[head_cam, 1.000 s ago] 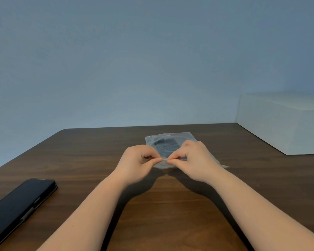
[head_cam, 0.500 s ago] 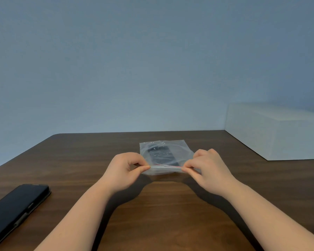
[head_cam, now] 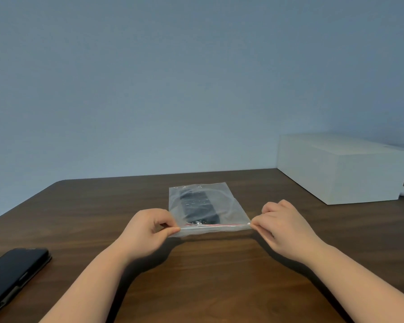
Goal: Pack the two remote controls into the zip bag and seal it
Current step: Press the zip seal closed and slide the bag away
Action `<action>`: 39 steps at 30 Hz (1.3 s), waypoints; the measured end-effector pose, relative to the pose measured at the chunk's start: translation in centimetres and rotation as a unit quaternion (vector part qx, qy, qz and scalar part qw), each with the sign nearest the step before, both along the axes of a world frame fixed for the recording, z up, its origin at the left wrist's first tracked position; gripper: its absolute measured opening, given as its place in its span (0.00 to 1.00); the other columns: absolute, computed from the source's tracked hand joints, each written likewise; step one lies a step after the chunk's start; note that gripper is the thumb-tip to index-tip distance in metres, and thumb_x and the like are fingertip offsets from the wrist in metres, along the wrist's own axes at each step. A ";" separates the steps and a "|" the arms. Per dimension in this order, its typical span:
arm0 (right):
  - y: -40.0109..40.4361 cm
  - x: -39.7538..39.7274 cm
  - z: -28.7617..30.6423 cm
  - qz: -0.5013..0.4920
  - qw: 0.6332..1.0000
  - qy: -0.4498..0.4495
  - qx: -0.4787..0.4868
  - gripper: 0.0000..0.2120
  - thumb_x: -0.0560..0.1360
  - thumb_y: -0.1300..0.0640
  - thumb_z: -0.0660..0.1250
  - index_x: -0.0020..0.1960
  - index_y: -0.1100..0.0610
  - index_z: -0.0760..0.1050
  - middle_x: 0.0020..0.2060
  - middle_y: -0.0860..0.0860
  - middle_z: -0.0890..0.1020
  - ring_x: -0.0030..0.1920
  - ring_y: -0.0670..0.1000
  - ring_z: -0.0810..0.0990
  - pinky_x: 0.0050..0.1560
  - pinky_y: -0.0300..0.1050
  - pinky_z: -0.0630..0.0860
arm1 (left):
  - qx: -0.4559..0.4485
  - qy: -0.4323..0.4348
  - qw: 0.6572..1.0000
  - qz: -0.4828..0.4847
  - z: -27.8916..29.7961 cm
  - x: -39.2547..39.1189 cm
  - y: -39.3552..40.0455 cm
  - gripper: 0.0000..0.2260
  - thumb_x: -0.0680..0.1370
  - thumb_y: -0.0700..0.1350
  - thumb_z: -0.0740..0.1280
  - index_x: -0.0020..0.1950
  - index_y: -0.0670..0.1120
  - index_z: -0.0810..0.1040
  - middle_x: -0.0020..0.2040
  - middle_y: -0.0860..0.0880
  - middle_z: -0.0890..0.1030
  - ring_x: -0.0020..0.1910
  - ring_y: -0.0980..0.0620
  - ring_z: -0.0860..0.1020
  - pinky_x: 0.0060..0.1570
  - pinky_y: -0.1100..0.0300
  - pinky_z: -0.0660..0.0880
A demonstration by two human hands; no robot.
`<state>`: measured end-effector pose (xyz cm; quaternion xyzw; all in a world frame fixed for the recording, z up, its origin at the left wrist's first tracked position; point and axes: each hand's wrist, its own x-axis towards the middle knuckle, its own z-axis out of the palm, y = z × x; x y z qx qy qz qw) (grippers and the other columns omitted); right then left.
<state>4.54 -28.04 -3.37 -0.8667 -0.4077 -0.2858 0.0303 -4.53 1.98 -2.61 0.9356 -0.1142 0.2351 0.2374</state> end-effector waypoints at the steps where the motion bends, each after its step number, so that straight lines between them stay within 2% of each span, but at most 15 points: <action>1: -0.1 0.0 -0.1 -0.007 1.000 0.000 -0.007 0.06 0.72 0.53 0.70 0.36 0.48 0.81 0.28 0.44 0.80 0.36 0.48 0.78 0.36 0.41 0.68 | 0.004 0.003 1.000 -0.002 0.0 0.0 0.0 0.05 0.72 0.45 0.71 0.36 0.51 0.80 0.35 0.56 0.81 0.38 0.58 0.78 0.41 0.61 0.76; 5: 0.0 0.0 -0.8 -0.034 0.998 0.045 -0.036 0.10 0.77 0.54 0.59 0.43 0.52 0.79 0.35 0.48 0.81 0.40 0.51 0.77 0.37 0.48 0.75 | -0.001 0.019 1.000 -0.005 -0.1 -0.4 -0.1 0.05 0.72 0.45 0.71 0.36 0.50 0.81 0.35 0.55 0.82 0.39 0.57 0.78 0.41 0.62 0.77; 10: -0.7 0.0 -2.4 -0.015 0.999 0.004 -0.042 0.05 0.66 0.58 0.67 0.32 0.51 0.76 0.24 0.46 0.77 0.27 0.50 0.75 0.20 0.43 0.71 | 0.032 0.066 0.997 -0.026 -0.3 -0.4 -0.2 0.04 0.71 0.48 0.72 0.36 0.52 0.81 0.36 0.56 0.82 0.40 0.59 0.79 0.41 0.67 0.75; 13: -0.9 0.1 -2.8 -0.014 0.998 -0.008 -0.060 0.06 0.64 0.58 0.68 0.30 0.51 0.76 0.23 0.46 0.76 0.26 0.50 0.74 0.19 0.41 0.70 | 0.079 0.113 0.989 -0.057 -0.6 -0.2 -0.3 0.05 0.70 0.51 0.71 0.38 0.51 0.81 0.38 0.56 0.83 0.41 0.60 0.79 0.45 0.62 0.76; 16: -0.9 0.0 -2.8 -0.022 0.995 -0.024 -0.097 0.06 0.61 0.58 0.72 0.29 0.49 0.77 0.22 0.45 0.76 0.25 0.49 0.75 0.18 0.40 0.68 | 0.074 0.120 0.987 -0.071 -0.7 -0.2 -0.5 0.03 0.70 0.48 0.71 0.38 0.50 0.82 0.41 0.59 0.83 0.45 0.60 0.79 0.49 0.61 0.76; 20: -1.2 -0.4 -2.6 -0.030 0.988 -0.014 -0.151 0.13 0.51 0.62 0.75 0.26 0.48 0.75 0.20 0.43 0.76 0.24 0.48 0.74 0.22 0.39 0.62 | 0.103 0.131 0.984 -0.057 -0.9 -0.2 -0.9 0.05 0.72 0.48 0.69 0.41 0.49 0.83 0.48 0.60 0.82 0.50 0.61 0.78 0.55 0.60 0.75; 22: -1.2 -1.3 -2.1 -0.035 0.986 0.008 -0.161 0.11 0.55 0.61 0.74 0.30 0.48 0.76 0.26 0.42 0.79 0.30 0.47 0.77 0.27 0.40 0.63 | 0.111 0.148 0.982 -0.036 -0.7 -0.2 -1.2 0.14 0.71 0.60 0.64 0.41 0.50 0.81 0.45 0.56 0.84 0.45 0.58 0.79 0.49 0.58 0.76; 24: -1.1 -1.8 -1.9 -0.047 0.987 0.045 -0.147 0.08 0.70 0.58 0.64 0.44 0.48 0.80 0.44 0.40 0.83 0.50 0.47 0.78 0.39 0.44 0.69 | 0.121 0.148 0.982 0.003 -0.7 -0.2 -1.6 0.26 0.70 0.68 0.55 0.37 0.47 0.77 0.33 0.49 0.80 0.33 0.52 0.75 0.38 0.56 0.73; 25: -1.0 -2.1 -1.8 -0.055 0.987 0.083 -0.129 0.13 0.74 0.56 0.57 0.50 0.49 0.79 0.52 0.41 0.81 0.58 0.47 0.74 0.46 0.46 0.70 | 0.136 0.136 0.981 0.027 -0.8 -0.1 -1.9 0.28 0.70 0.69 0.54 0.34 0.44 0.73 0.29 0.46 0.74 0.30 0.50 0.70 0.34 0.56 0.69; 27: -0.2 -2.8 -1.7 -0.070 0.987 0.127 -0.074 0.19 0.75 0.52 0.50 0.47 0.52 0.80 0.54 0.43 0.81 0.62 0.46 0.72 0.52 0.46 0.71 | 0.170 0.094 0.979 0.065 -1.1 0.3 -2.6 0.24 0.73 0.64 0.57 0.30 0.46 0.70 0.28 0.49 0.71 0.30 0.52 0.69 0.32 0.57 0.66; 30: 1.2 -2.7 -1.5 -0.085 0.989 0.121 0.010 0.17 0.76 0.50 0.49 0.37 0.53 0.72 0.42 0.45 0.81 0.59 0.48 0.74 0.51 0.45 0.73 | 0.147 0.061 0.985 0.071 -1.4 0.8 -3.7 0.08 0.73 0.57 0.64 0.45 0.54 0.74 0.43 0.56 0.76 0.45 0.53 0.75 0.43 0.59 0.72; 31: 1.7 -2.6 -1.4 -0.090 0.987 0.130 0.035 0.16 0.78 0.50 0.51 0.40 0.53 0.73 0.45 0.45 0.81 0.62 0.49 0.73 0.55 0.45 0.74 | 0.129 0.073 0.986 0.070 -1.5 1.0 -3.8 0.12 0.73 0.57 0.65 0.53 0.54 0.72 0.51 0.55 0.76 0.51 0.53 0.75 0.48 0.58 0.73; 33: 2.8 -2.2 -1.4 -0.094 0.979 0.177 0.047 0.16 0.80 0.49 0.53 0.60 0.55 0.74 0.64 0.49 0.76 0.72 0.50 0.64 0.67 0.46 0.67 | 0.107 0.120 0.984 0.076 -1.8 1.4 -3.7 0.24 0.73 0.57 0.64 0.67 0.53 0.64 0.65 0.53 0.70 0.61 0.52 0.71 0.59 0.56 0.71; 35: 3.8 -2.1 -1.5 -0.083 0.968 0.235 0.013 0.24 0.81 0.47 0.53 0.74 0.56 0.60 0.75 0.50 0.62 0.76 0.49 0.54 0.73 0.46 0.56 | 0.118 0.169 0.975 0.081 -1.9 1.6 -4.0 0.32 0.74 0.60 0.62 0.73 0.51 0.54 0.73 0.52 0.61 0.70 0.50 0.64 0.67 0.54 0.66; 39: 4.5 -1.7 -2.1 -0.082 0.952 0.291 -0.040 0.27 0.81 0.44 0.49 0.75 0.56 0.55 0.76 0.51 0.59 0.76 0.50 0.55 0.75 0.49 0.51 | 0.147 0.234 0.959 0.067 -1.7 2.0 -4.4 0.41 0.71 0.68 0.59 0.75 0.48 0.48 0.77 0.50 0.55 0.74 0.49 0.56 0.72 0.53 0.58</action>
